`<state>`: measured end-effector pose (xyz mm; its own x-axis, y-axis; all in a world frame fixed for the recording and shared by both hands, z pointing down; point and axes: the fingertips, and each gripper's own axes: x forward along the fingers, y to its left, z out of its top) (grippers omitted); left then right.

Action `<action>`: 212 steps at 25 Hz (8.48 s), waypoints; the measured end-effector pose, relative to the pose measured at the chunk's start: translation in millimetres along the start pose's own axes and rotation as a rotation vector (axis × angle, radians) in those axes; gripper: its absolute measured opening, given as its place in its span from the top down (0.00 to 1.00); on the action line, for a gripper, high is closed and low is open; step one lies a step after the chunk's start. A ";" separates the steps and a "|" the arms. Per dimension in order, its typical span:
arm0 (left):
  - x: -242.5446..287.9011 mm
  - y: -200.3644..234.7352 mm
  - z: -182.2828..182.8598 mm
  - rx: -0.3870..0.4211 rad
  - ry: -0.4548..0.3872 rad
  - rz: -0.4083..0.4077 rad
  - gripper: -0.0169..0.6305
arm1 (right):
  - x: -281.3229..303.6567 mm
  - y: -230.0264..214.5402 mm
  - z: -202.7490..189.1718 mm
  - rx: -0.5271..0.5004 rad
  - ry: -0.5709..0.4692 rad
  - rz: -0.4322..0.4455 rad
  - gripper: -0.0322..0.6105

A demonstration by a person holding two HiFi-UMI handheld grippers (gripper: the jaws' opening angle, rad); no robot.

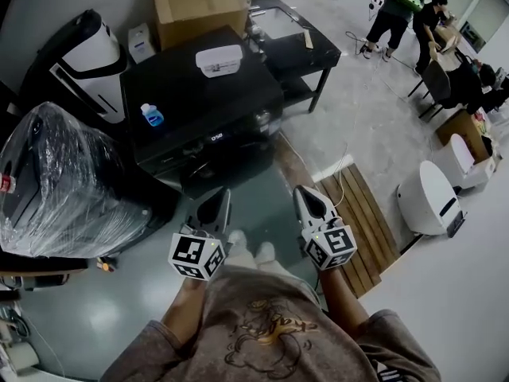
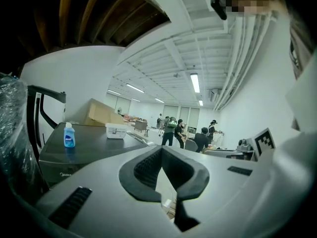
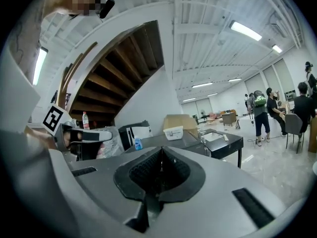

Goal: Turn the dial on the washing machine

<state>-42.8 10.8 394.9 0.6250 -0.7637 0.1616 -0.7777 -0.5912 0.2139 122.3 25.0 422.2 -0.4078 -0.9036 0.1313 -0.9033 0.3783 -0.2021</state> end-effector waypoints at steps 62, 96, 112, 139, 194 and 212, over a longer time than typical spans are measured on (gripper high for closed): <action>123.9 107.0 -46.2 -0.079 0.121 0.048 0.99 | 314.2 -139.5 -138.7 -0.164 0.310 -0.064 0.56; 132.7 103.1 -53.7 -0.068 0.155 0.037 0.99 | 314.0 -156.5 -137.6 0.785 0.142 -0.005 0.56; 130.1 103.3 -58.0 -0.065 0.166 0.040 0.99 | 311.3 -141.0 -142.9 0.068 0.316 0.005 0.54; 132.3 108.8 -59.9 -0.059 0.179 0.054 0.99 | 315.7 -152.5 -143.2 0.551 0.237 0.006 0.54; 134.8 102.5 -57.3 -0.041 0.195 0.027 0.99 | 311.3 -146.1 -132.5 0.188 0.332 -0.007 0.55; 161.1 97.3 32.6 0.020 0.146 -0.154 0.99 | 246.4 -80.2 55.2 0.047 0.127 0.074 0.55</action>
<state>-20.0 -178.2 410.3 0.7384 -0.6193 0.2671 -0.6727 -0.7040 0.2276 101.6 -239.0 417.2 -0.4897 -0.8395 0.2357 -0.8640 0.4309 -0.2603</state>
